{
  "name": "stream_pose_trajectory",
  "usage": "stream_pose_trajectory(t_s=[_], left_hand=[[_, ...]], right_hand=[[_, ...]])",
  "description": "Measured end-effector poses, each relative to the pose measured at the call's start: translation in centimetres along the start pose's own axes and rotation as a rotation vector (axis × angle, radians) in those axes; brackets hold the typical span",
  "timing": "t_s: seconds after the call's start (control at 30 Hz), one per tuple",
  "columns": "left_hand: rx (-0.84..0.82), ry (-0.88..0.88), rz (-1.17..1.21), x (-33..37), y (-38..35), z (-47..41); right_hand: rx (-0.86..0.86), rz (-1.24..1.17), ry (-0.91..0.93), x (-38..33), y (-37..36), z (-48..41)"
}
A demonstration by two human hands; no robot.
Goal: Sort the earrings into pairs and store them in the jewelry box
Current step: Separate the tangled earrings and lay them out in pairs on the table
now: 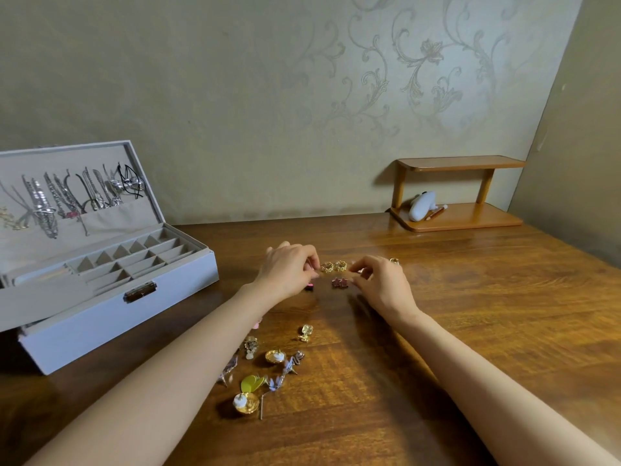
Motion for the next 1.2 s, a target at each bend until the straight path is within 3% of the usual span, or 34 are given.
stream_pose_trajectory(t_s=[0.17,0.47,0.67,0.83,0.97,1.1,1.2], left_hand=[[-0.022,0.084,-0.008,-3.1,2.3,3.2],[-0.092,0.257,0.170,-7.6,2.4,9.4],[-0.193,0.259,0.091,-7.3,1.8,9.8],[-0.236,0.248,0.015,-6.9,2.1,9.8],[-0.202,0.232,-0.011,-6.8,2.5,10.0],[-0.089,0.299,0.063,-8.0,4.2,10.1],[-0.148,0.331,0.059,-8.7,4.5,10.3]], right_hand=[[-0.019,-0.026,0.068,-1.7,0.1,1.6],[-0.336,-0.079,0.077,-5.9,-2.8,4.9],[-0.473,-0.044,0.098,-6.7,-4.4,5.8],[-0.390,0.008,0.210,-9.0,-5.0,4.6],[-0.500,0.053,0.319,-10.8,-7.0,4.5],[-0.570,0.064,0.315,-11.1,-7.8,4.2],[-0.569,0.058,0.329,-11.3,-7.8,4.0]])
Point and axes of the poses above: each hand's wrist, its own z-axis away from the middle knuckle, its own y-axis out of the back of the hand, x = y × z, the point moved 5 cm from there along -z, towards the middle knuckle, and after that the axes turned 7 degrees about -z, right-handed, at the moved point
